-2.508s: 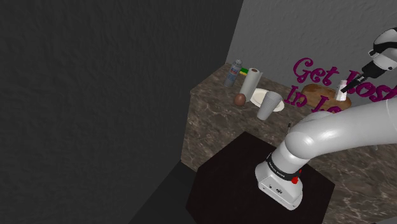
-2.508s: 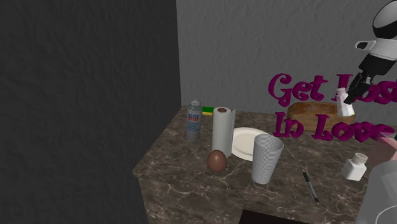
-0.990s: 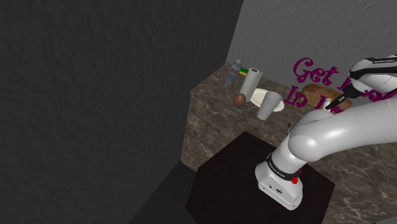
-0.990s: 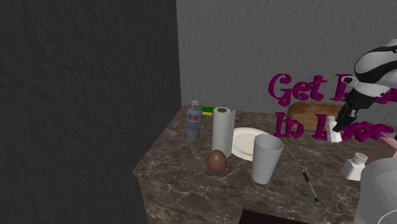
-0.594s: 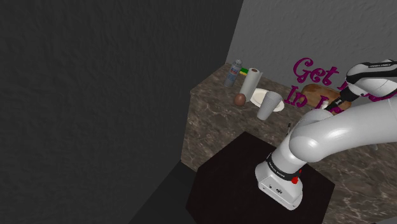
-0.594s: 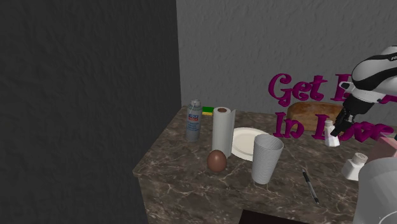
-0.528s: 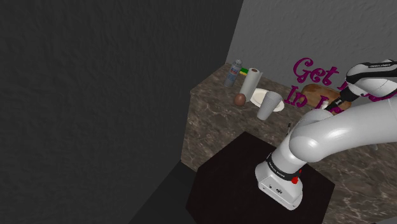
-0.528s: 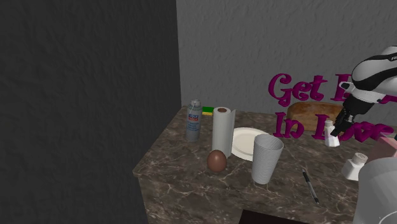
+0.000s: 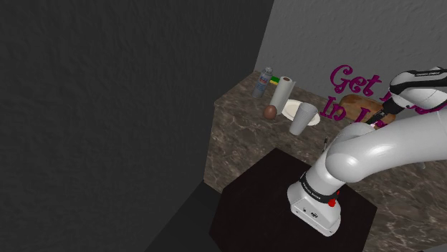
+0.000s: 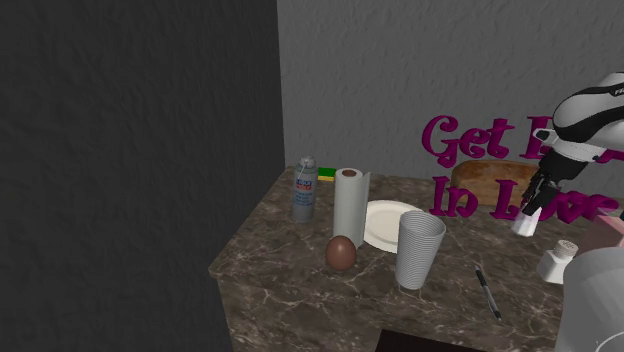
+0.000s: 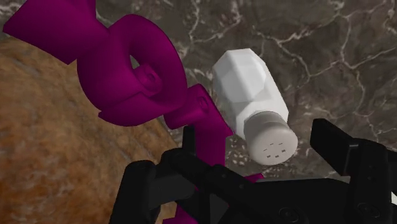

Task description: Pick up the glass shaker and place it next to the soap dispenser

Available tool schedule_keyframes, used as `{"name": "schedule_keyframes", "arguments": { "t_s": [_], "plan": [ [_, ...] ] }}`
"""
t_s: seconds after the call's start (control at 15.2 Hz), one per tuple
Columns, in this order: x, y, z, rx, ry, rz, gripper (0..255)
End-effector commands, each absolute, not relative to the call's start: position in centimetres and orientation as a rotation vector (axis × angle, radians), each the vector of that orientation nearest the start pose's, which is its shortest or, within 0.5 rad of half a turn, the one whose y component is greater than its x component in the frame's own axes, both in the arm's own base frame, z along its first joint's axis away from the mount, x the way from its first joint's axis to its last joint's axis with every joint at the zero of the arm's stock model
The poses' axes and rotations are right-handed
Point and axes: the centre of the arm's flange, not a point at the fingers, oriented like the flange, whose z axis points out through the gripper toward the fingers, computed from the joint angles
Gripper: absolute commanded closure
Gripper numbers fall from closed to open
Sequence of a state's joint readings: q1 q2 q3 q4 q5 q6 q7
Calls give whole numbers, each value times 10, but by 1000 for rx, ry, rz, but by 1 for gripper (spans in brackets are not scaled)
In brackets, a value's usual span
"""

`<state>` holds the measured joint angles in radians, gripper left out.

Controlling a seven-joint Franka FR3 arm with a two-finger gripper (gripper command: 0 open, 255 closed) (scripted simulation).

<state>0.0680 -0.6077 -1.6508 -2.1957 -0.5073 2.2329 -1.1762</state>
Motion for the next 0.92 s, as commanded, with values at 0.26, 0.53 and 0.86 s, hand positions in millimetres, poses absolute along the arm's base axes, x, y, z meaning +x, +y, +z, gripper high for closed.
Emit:
{"name": "schedule_keyframes", "arguments": {
  "t_s": [0.26,0.53,0.86],
  "plan": [
    [-52,-536,386,-3156,186,-338,0],
    [-54,-535,396,-3156,186,-338,0],
    [-54,-535,396,-3156,186,-338,0]
  ]
}}
